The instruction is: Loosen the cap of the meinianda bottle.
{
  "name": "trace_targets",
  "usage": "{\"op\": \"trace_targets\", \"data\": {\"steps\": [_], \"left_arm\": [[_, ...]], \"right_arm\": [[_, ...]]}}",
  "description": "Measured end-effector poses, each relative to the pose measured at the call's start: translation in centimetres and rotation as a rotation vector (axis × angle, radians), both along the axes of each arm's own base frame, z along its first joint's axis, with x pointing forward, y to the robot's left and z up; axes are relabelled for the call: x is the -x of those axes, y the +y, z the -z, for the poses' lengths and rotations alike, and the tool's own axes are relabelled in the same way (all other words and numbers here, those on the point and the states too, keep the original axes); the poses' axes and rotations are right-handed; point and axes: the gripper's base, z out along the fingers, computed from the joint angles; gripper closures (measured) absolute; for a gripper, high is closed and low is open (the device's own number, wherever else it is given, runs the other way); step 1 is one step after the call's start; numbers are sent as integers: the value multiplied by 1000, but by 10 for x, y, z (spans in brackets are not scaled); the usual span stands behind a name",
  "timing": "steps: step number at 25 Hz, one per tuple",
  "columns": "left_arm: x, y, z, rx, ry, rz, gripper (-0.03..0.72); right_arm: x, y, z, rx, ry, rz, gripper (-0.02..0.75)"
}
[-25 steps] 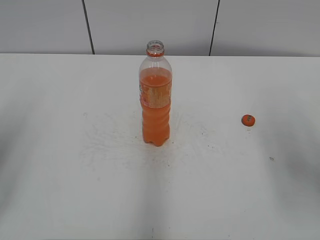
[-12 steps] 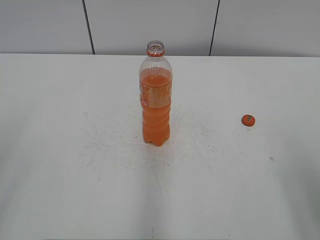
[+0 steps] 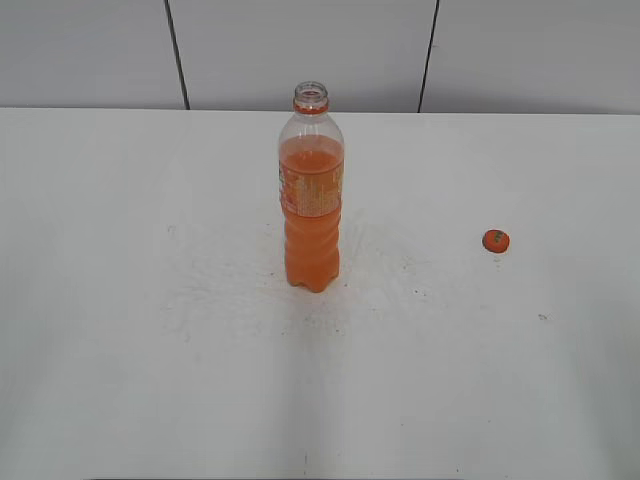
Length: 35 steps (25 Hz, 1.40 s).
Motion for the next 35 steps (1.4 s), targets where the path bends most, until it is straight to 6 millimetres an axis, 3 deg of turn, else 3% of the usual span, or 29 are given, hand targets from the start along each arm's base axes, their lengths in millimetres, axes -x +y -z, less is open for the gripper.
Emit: {"op": "trace_targets", "data": {"steps": [11,35], "left_arm": [[26,0,-2,-2,-144,0,291],[48,0,-1,-5,-264,-1,441]], "right_arm": [[49,-7,-10,-48,-350,2,218],[50,-7,-7,-59,-347,17,224]]}}
